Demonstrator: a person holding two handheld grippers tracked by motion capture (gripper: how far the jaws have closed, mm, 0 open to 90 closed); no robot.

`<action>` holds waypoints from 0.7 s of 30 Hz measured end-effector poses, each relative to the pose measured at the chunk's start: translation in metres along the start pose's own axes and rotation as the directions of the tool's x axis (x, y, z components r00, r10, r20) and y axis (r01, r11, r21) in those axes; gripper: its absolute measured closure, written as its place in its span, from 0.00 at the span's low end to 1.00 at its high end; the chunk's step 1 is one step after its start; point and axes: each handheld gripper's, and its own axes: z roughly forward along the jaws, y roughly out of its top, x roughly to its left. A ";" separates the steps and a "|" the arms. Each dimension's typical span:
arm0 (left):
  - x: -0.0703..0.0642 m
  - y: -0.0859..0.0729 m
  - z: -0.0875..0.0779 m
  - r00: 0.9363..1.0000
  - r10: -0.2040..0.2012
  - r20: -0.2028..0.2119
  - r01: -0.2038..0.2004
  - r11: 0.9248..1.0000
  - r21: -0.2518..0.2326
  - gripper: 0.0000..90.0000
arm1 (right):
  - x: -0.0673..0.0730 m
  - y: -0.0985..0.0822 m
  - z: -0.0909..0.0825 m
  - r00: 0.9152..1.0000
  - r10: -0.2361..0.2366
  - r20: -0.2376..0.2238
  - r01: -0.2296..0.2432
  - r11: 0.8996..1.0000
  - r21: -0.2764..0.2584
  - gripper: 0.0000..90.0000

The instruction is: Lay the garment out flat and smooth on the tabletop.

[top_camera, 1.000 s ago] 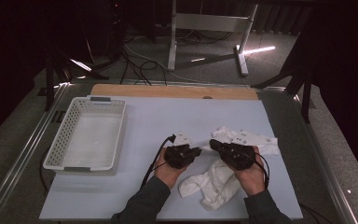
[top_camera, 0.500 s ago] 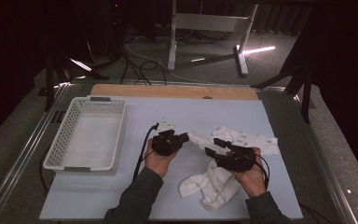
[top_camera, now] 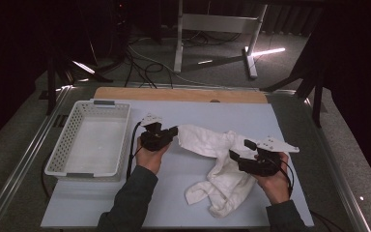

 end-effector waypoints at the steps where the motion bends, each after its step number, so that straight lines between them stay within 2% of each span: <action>1: 0.005 0.003 -0.005 1.000 -0.018 -0.003 0.018 1.000 -0.016 1.00 | -0.002 -0.001 -0.001 1.000 0.000 0.011 0.000 1.000 0.001 0.31; 3: 0.008 0.007 -0.010 0.999 -0.036 -0.008 0.036 0.999 -0.032 1.00 | -0.010 -0.003 -0.005 0.999 0.017 0.035 -0.017 1.000 -0.003 0.30; 11: 0.021 0.017 -0.029 0.997 -0.062 -0.047 0.059 0.996 -0.067 1.00 | -0.031 -0.008 -0.012 0.993 0.051 0.108 -0.051 0.999 -0.006 0.29; 13: 0.023 0.018 -0.031 0.996 -0.067 -0.050 0.063 0.996 -0.070 1.00 | -0.034 -0.009 -0.012 0.992 0.056 0.113 -0.056 0.998 -0.005 0.29; 18: 0.031 0.023 -0.040 0.994 -0.091 -0.063 0.085 0.993 -0.087 1.00 | -0.049 -0.014 -0.014 0.985 0.068 0.157 -0.072 0.997 0.017 0.29; 20: 0.034 0.026 -0.043 0.993 -0.097 -0.072 0.090 0.991 -0.097 1.00 | -0.051 -0.014 -0.014 0.984 0.072 0.162 -0.076 0.997 0.016 0.29; 21: 0.035 0.027 -0.045 0.992 -0.099 -0.075 0.091 0.991 -0.100 1.00 | -0.059 -0.016 -0.016 0.979 0.088 0.187 -0.092 0.996 0.014 0.29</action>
